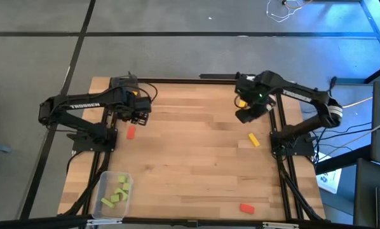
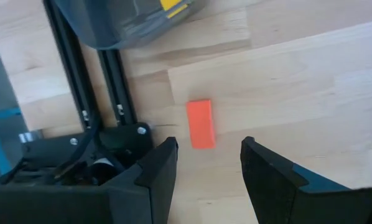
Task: Sort & place blocks by color
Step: Put the yellow block into the black bin
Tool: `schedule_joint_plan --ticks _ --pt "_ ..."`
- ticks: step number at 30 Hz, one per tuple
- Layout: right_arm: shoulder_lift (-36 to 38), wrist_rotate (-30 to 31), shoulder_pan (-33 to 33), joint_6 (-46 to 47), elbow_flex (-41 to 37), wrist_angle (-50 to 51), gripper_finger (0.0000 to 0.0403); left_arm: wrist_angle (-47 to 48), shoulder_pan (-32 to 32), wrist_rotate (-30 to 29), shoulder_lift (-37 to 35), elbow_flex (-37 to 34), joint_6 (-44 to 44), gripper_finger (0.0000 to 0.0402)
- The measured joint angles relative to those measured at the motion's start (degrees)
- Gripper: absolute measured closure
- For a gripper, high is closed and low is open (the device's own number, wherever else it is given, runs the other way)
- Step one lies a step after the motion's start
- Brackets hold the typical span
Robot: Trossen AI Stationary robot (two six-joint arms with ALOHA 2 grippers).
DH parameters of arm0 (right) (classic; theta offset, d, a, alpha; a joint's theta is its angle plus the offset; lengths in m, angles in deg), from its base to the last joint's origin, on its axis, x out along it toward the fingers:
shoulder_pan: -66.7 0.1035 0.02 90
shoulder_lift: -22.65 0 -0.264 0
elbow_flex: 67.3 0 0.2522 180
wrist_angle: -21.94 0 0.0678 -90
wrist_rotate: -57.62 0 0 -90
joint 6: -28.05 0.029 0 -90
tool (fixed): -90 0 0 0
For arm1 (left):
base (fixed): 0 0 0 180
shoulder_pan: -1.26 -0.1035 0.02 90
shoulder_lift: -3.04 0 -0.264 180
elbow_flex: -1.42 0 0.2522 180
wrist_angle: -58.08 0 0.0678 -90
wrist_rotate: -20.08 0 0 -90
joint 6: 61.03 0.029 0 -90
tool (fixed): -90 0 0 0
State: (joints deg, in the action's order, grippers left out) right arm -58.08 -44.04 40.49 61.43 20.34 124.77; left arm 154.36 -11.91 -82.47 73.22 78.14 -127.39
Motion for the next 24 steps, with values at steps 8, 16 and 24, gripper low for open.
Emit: schedule_joint_plan --ticks 8,16,24 --pt "6.4 0.0 4.0 3.6 -13.3 -4.2 0.0240 -3.8 -1.9 0.0 0.0 0.0 4.7 0.0236" --pt "6.7 0.1 5.1 4.2 -24.6 -18.1 0.0240 -7.6 -4.4 1.0 0.0 0.0 8.7 0.0237" --pt "6.7 0.6 5.1 7.9 -34.3 -25.5 0.0240 -9.0 -5.4 3.7 0.0 0.0 10.0 0.0237"
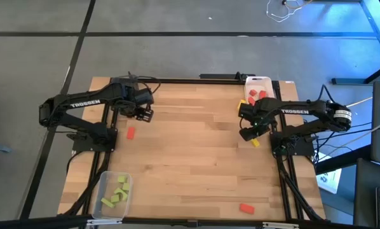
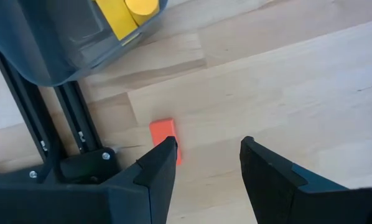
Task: Sort & place blocks by color
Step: Put the yellow block into the black bin
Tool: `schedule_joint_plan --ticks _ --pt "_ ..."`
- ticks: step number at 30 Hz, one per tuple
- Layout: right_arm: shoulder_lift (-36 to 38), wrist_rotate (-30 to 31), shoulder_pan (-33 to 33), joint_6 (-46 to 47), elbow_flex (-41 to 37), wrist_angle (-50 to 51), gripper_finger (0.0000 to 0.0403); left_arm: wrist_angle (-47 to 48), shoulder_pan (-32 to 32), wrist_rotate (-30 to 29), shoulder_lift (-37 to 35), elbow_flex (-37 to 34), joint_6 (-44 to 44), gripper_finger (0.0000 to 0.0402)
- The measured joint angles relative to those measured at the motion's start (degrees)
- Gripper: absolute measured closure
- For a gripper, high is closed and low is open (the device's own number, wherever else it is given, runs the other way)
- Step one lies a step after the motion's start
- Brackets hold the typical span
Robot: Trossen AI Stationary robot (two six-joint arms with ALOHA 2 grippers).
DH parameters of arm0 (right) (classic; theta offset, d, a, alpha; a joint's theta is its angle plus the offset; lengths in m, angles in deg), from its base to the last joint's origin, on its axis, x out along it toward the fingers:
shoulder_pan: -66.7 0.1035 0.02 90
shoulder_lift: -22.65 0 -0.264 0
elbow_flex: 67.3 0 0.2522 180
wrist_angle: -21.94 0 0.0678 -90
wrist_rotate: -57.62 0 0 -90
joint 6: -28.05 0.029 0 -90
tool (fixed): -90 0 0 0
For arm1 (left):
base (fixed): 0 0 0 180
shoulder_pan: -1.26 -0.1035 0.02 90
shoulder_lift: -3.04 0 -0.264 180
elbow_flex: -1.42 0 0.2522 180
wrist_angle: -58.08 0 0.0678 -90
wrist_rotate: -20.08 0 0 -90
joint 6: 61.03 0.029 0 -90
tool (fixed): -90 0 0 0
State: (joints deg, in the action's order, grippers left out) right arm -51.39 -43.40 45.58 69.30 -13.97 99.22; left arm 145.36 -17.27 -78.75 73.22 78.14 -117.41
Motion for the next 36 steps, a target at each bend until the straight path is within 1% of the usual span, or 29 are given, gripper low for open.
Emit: schedule_joint_plan --ticks 6,19,24,26,29,33,36 --pt "0.0 -2.7 0.0 1.2 -5.3 -5.8 0.0240 0.0 0.0 0.5 0.0 0.0 0.0 0.0237" --pt "0.1 -3.1 -0.1 0.5 -12.8 -12.4 0.0240 0.1 0.0 0.6 0.0 0.0 0.1 0.0237" --pt "0.1 -1.1 0.0 0.5 -12.8 -12.5 0.0246 0.1 0.0 0.6 0.0 0.0 0.1 0.0237" --pt "0.0 -0.7 0.0 0.4 -12.3 -12.6 0.0264 0.1 0.0 0.6 0.0 0.0 0.1 0.0237" --pt "-0.1 -0.2 0.0 0.3 -11.4 -12.6 0.0304 0.1 0.0 0.6 0.0 0.0 0.1 0.0237" --pt "-0.2 1.6 0.0 -1.3 -10.1 -14.0 0.0305 0.1 0.0 0.6 0.0 0.0 0.3 0.0237" --pt "-0.2 4.1 0.0 -3.4 -7.9 -18.1 0.0305 -0.5 0.0 0.4 0.0 0.0 3.8 0.0237"
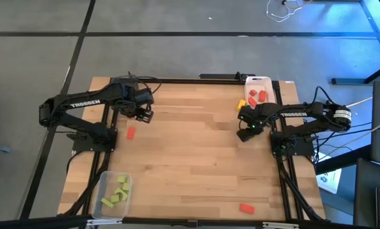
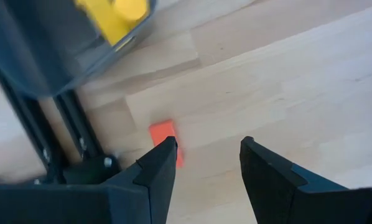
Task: Sort & place blocks by color
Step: Put the yellow block into the black bin
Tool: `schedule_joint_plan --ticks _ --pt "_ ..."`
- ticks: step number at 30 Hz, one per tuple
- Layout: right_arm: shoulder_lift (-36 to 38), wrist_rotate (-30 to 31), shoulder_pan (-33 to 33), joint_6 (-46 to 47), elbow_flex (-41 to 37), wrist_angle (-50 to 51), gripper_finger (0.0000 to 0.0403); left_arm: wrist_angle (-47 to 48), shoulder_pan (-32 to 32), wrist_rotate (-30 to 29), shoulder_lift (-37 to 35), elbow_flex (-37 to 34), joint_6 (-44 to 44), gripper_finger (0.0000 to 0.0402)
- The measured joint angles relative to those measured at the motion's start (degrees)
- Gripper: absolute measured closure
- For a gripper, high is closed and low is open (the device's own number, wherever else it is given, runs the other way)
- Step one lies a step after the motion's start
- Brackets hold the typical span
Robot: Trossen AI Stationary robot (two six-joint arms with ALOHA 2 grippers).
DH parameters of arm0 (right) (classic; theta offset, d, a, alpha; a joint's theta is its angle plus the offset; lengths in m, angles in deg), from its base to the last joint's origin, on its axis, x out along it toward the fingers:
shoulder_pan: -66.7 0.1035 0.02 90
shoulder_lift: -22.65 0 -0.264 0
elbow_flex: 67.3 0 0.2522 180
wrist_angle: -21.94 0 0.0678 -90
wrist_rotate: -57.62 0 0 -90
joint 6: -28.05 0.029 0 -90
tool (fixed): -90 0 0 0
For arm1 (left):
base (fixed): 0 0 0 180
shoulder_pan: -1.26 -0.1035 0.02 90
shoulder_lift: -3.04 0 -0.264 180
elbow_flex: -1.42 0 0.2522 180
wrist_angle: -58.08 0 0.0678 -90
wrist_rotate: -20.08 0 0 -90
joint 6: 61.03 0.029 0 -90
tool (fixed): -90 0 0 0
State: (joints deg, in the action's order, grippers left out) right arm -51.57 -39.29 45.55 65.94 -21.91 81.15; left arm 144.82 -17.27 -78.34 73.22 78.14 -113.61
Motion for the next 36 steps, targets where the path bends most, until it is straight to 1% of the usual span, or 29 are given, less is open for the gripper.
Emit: schedule_joint_plan --ticks 3,6,8,12,15,19,21,24,26,28,34,36 --pt "0.0 -1.2 0.0 -2.3 3.2 -2.9 0.0305 -2.9 0.1 -0.3 0.0 0.0 6.7 0.0236" --pt "0.0 -4.9 0.0 -5.2 8.1 -9.1 0.0305 -6.5 0.2 -1.6 0.0 0.0 17.8 0.0237" --pt "0.0 -7.0 0.0 -7.0 11.4 -11.3 0.0305 -9.1 0.3 -1.7 0.0 0.0 26.9 0.0237" --pt "0.0 -11.7 0.0 -11.0 18.4 -14.8 0.0305 -16.4 0.3 -0.9 0.0 0.0 48.5 0.0236" --pt "0.0 -15.4 0.0 -13.0 22.6 -15.8 0.0305 -24.2 0.4 -0.3 0.0 0.0 64.1 0.0237" --pt "-0.4 -21.1 0.0 -15.4 26.4 -16.4 0.0305 -39.5 0.8 0.6 0.0 0.0 80.4 0.0237" --pt "-1.2 -24.1 0.0 -16.1 27.6 -16.7 0.0305 -47.5 1.2 3.2 0.0 0.0 88.7 0.0237" --pt "-3.2 -29.1 0.0 -16.4 28.4 -19.2 0.0305 -56.5 1.9 10.7 0.0 0.0 99.5 0.0237" --pt "-4.9 -32.1 0.0 -16.3 28.4 -22.0 0.0305 -60.4 2.2 15.3 0.0 0.0 103.7 0.0237" --pt "-6.8 -34.4 0.0 -15.9 28.4 -24.6 0.0305 -62.3 2.2 17.8 0.6 0.0 105.6 0.0237" --pt "-12.1 -41.7 0.0 -15.6 28.4 -33.6 0.0305 -62.9 2.4 20.2 4.2 0.0 107.9 0.0237" --pt "-13.4 -42.6 0.0 -15.7 28.4 -35.6 0.0305 -62.9 2.4 20.2 5.9 0.0 108.7 0.0237"
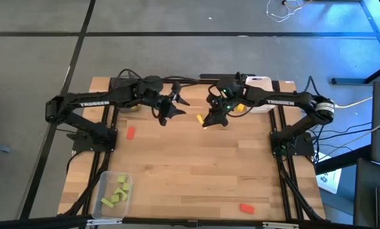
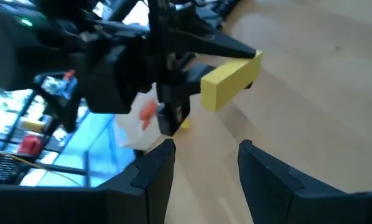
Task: Sort & place blocks by color
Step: Put the yellow block into the black bin
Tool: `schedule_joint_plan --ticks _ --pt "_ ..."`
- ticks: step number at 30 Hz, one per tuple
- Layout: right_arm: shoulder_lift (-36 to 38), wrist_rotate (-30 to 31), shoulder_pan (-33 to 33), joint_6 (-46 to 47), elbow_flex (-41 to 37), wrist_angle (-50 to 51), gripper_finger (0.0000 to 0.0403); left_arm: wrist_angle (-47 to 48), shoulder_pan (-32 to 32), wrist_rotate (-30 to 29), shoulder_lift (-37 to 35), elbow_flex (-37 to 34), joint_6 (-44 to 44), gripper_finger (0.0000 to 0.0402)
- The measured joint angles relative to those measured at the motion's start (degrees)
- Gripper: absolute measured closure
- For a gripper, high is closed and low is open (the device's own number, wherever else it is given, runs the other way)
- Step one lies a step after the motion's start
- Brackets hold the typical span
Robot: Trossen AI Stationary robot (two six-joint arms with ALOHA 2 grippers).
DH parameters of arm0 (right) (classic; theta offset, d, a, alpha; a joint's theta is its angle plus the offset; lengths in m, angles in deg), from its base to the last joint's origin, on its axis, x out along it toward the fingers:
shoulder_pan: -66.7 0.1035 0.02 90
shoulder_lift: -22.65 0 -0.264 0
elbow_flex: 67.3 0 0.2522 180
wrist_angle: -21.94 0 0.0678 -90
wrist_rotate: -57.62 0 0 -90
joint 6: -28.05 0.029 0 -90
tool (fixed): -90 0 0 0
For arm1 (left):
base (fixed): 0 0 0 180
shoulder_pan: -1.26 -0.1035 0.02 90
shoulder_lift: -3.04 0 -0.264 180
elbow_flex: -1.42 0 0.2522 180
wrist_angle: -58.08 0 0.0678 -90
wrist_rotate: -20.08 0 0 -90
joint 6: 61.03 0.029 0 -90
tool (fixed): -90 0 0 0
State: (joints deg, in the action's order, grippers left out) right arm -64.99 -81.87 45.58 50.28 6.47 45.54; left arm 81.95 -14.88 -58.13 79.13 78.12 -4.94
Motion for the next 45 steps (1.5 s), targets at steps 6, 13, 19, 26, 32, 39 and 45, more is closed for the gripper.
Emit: schedule_joint_plan --ticks 6,13,19,26,32,39,45 --pt "-2.5 0.3 0.0 -2.0 0.0 -0.5 0.0305 -0.3 0.0 6.7 3.8 0.0 0.0 0.0237" --pt "-2.9 0.3 1.2 -5.6 0.0 -0.6 0.0305 -2.5 -0.1 11.7 8.3 0.0 1.5 0.0237" --pt "-2.9 0.4 2.5 -6.3 0.0 0.3 0.0305 -9.0 -0.1 11.6 10.2 0.0 1.5 0.0237" --pt "-2.9 2.7 3.0 -7.7 0.0 1.3 0.0305 -9.5 0.2 14.7 10.3 0.0 1.0 0.0237" --pt "-2.9 3.4 3.1 -7.8 0.0 1.4 0.0305 -10.6 2.0 15.0 10.9 0.0 -0.1 0.0237" --pt "-2.9 3.4 3.1 -8.2 0.0 1.6 0.0305 -11.6 2.6 14.3 12.7 0.0 -0.2 0.0237" --pt "-3.0 3.4 3.5 -8.4 0.0 1.8 0.0305 -14.7 2.6 14.3 14.0 0.1 -0.1 0.0238"
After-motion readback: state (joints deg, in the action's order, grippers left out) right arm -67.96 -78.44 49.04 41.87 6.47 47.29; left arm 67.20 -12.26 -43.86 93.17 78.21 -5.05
